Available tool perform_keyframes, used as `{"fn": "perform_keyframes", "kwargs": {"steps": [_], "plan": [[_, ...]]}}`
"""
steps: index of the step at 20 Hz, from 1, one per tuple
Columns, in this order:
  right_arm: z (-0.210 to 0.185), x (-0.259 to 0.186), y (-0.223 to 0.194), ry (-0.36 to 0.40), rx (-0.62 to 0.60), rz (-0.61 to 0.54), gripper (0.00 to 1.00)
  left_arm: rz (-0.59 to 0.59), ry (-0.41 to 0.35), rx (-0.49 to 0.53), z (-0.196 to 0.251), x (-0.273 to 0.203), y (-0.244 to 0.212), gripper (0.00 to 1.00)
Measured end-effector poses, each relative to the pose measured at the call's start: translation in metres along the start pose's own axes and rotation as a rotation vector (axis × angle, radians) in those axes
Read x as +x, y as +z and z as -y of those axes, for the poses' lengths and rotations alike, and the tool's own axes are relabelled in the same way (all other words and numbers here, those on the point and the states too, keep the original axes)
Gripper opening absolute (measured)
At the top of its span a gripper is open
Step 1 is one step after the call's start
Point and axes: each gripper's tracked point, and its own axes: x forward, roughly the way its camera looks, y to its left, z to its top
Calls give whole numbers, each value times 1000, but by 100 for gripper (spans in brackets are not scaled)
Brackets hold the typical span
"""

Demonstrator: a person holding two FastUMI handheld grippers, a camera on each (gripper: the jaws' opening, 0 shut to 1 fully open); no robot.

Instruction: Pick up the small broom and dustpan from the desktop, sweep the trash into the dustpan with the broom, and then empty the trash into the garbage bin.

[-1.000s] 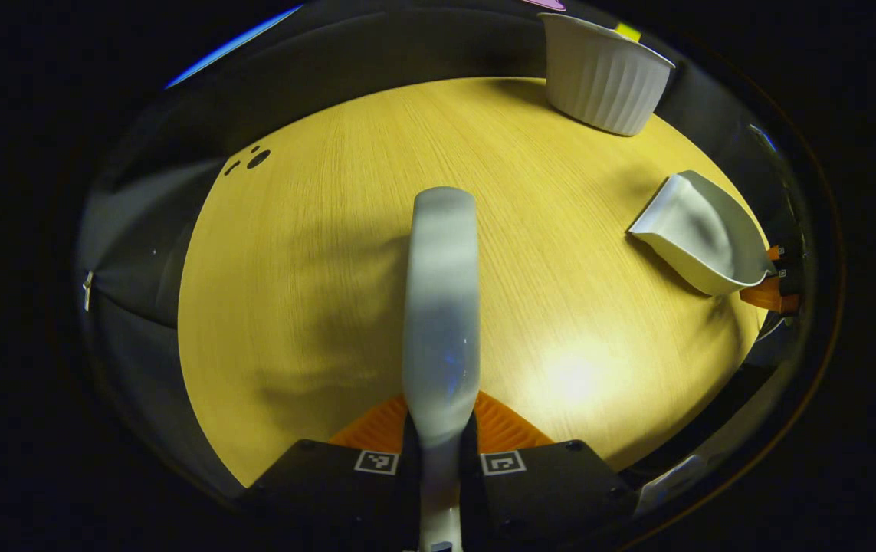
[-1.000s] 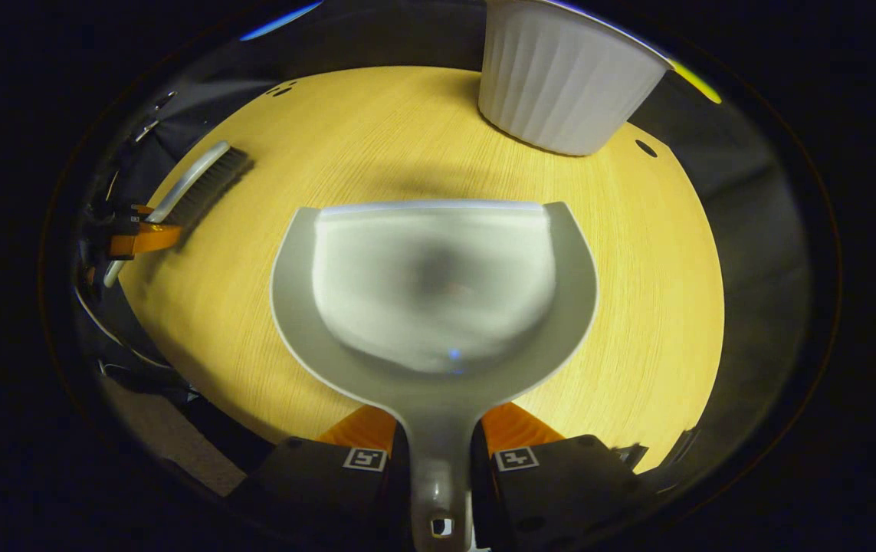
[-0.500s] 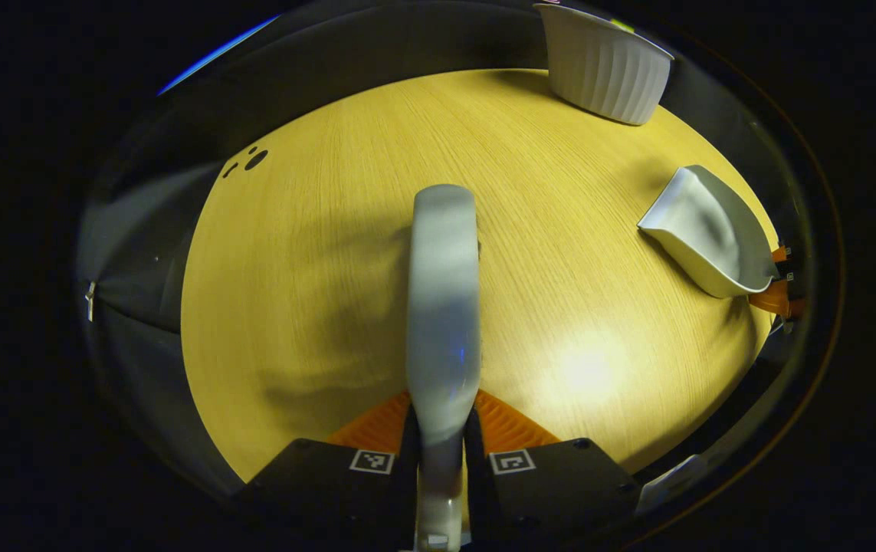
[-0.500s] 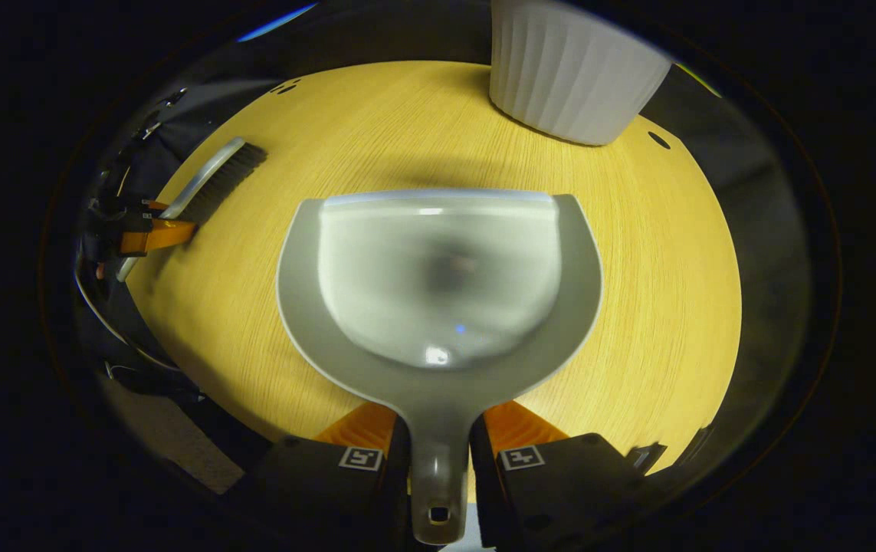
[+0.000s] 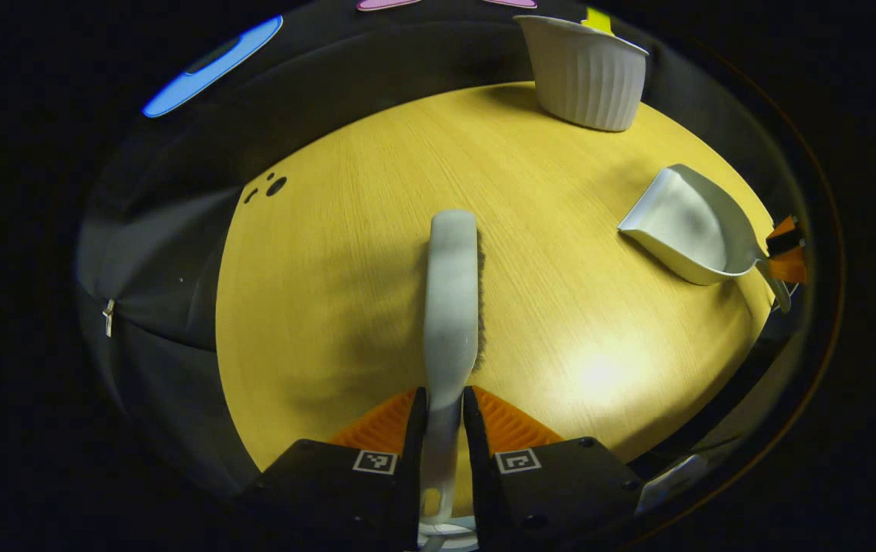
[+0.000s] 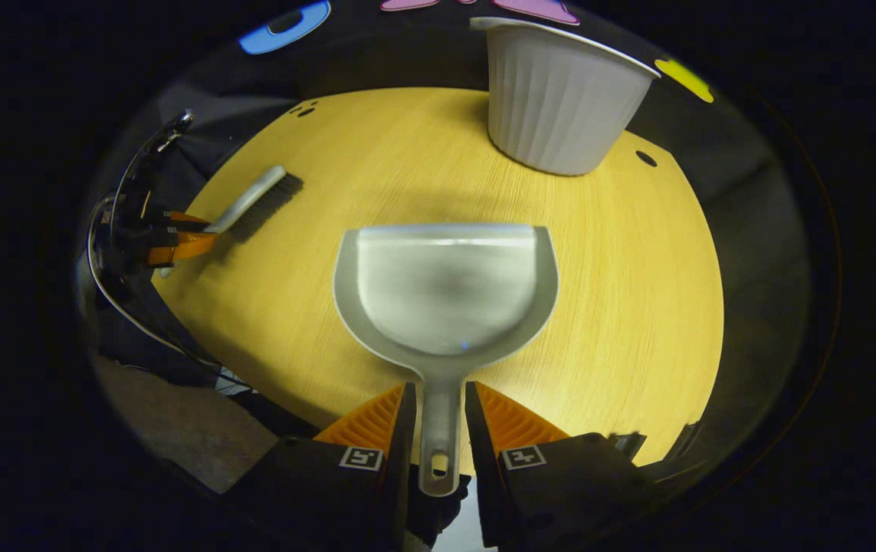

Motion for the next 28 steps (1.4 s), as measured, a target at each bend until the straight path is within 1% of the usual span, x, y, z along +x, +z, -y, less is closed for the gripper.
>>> {"fn": "perform_keyframes", "kwargs": {"steps": [1,2,3,7,9,10,11,12,13,14,15,16,18,20,21,23,25,28], "plan": [[-4,-11,9,1,1,34,41,29,10,-2,-3,-11,6,32],[-6,-21,19,-4,-1,72,46,68,23,-7,-8,-23,15,32],[-10,-30,30,-9,-4,116,41,117,29,-19,-11,-34,29,32],[-21,-68,85,-37,-22,334,41,365,6,-123,-12,-86,89,32],[-24,-90,115,-54,-29,449,41,499,6,-152,-13,-118,122,32],[-23,-103,128,-66,-31,506,36,565,9,-165,-14,-136,136,32],[-24,-116,141,-77,-32,564,41,621,4,-178,-12,-150,146,32],[-24,-129,154,-88,-33,622,36,670,-7,-190,-9,-163,155,32],[-23,-141,165,-101,-34,671,41,714,-13,-200,-5,-174,162,32],[-22,-153,174,-116,-33,711,41,747,-12,-209,-2,-184,169,32],[-20,-163,179,-128,-29,737,36,771,-11,-217,-1,-190,174,31],[-20,-170,181,-134,-21,752,41,785,-18,-227,1,-192,175,31],[-21,-183,187,-132,3,767,41,795,-49,-239,15,-191,183,32],[-19,-187,188,-129,18,772,41,795,-93,-238,35,-193,187,32],[-13,-185,187,-140,15,775,41,797,-104,-235,42,-193,190,32],[-6,-187,187,-149,5,778,40,800,-86,-227,46,-196,194,32],[-3,-189,186,-132,-1,783,41,797,-64,-223,48,-198,195,32],[16,-194,187,-122,-27,800,40,808,-16,-228,53,-204,207,32]]}}
